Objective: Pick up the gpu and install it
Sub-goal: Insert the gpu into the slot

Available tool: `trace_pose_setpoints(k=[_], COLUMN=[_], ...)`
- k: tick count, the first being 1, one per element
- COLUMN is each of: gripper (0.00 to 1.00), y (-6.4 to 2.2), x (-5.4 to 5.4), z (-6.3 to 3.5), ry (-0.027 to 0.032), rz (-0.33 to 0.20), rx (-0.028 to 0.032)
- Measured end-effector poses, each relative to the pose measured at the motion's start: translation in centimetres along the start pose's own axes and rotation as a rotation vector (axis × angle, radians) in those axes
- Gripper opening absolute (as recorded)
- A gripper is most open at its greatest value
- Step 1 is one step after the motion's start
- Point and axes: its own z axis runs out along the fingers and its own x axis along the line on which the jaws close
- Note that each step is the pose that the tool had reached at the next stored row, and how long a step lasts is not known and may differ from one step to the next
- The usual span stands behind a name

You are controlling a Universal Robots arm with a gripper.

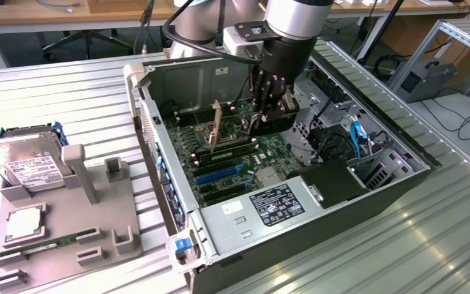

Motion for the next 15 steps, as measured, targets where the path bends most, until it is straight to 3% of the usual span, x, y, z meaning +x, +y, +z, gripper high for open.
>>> trace_pose_setpoints(k=[15], gripper=[0.26], y=[-0.01], x=[0.15], z=[0.35], ry=[0.0000], rz=[0.000], rx=[0.0000])
